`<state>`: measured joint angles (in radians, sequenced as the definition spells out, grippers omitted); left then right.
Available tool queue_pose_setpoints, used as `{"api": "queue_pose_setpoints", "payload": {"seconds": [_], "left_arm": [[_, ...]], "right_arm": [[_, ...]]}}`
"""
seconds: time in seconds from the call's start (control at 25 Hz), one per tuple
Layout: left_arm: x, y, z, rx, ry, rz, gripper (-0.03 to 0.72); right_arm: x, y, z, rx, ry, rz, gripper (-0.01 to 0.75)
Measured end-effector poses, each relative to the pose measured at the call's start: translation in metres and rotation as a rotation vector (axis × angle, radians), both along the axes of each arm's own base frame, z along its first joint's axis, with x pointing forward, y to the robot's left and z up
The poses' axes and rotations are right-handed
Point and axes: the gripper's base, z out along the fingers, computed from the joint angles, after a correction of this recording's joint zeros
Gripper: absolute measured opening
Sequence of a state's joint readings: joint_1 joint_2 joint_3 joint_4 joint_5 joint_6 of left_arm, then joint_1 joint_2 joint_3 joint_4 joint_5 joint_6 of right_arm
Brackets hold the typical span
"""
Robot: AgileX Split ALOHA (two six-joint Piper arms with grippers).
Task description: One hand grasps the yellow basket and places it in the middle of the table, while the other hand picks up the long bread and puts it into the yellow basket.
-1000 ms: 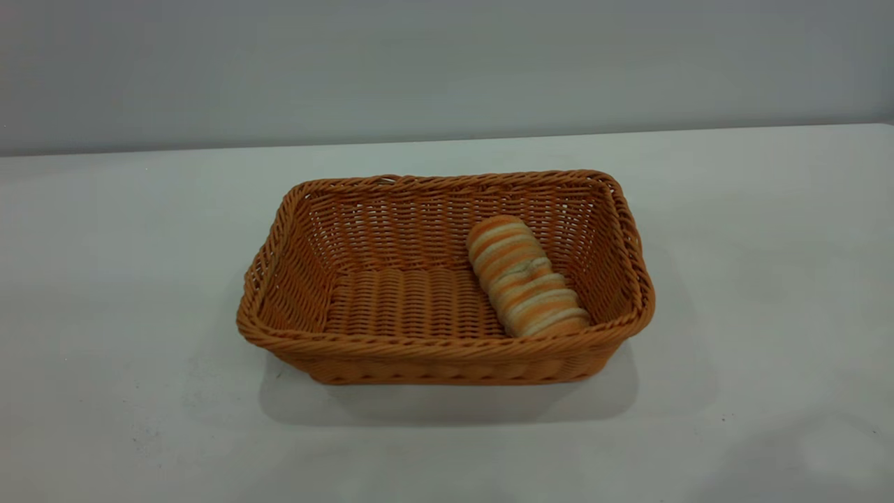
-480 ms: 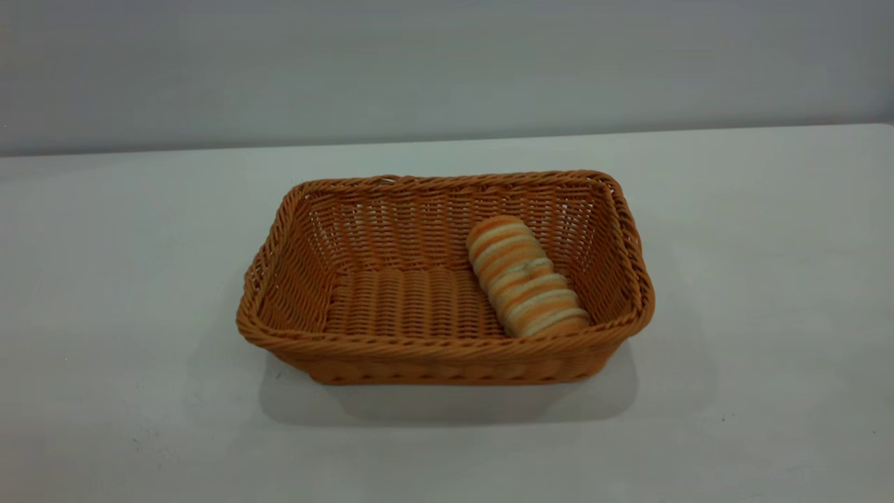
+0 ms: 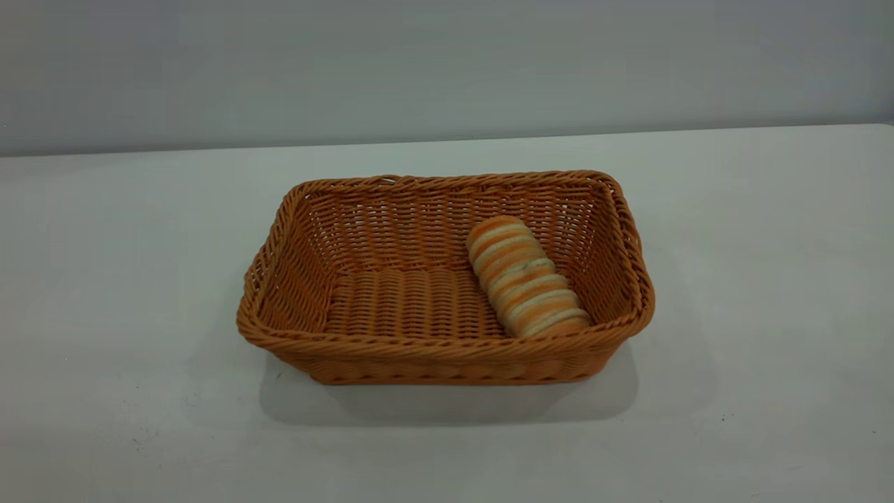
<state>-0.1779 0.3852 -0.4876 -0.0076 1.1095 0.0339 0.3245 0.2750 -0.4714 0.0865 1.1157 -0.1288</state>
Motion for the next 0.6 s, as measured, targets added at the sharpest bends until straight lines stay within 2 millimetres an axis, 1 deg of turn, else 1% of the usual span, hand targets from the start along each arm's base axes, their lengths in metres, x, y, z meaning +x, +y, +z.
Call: {"api": "queue_pose_setpoints", "payload": {"seconds": [0.24, 0.4, 0.48, 0.6], "left_arm": [[-0.001, 0.0, 0.0, -0.001, -0.004, 0.001, 0.582], [-0.003, 0.003, 0.001, -0.004, -0.022, 0.079, 0.582], [-0.007, 0.006, 0.002, -0.007, -0.057, 0.138, 0.582], [-0.02, 0.007, 0.004, -0.012, -0.148, 0.208, 0.582]], "right_arm": [[-0.002, -0.001, 0.0, 0.005, -0.011, -0.009, 0.548], [-0.007, -0.005, 0.002, 0.027, -0.059, -0.141, 0.548], [-0.015, -0.008, 0.003, 0.039, -0.12, -0.228, 0.548], [-0.03, -0.01, 0.004, 0.054, -0.227, -0.294, 0.548]]}}
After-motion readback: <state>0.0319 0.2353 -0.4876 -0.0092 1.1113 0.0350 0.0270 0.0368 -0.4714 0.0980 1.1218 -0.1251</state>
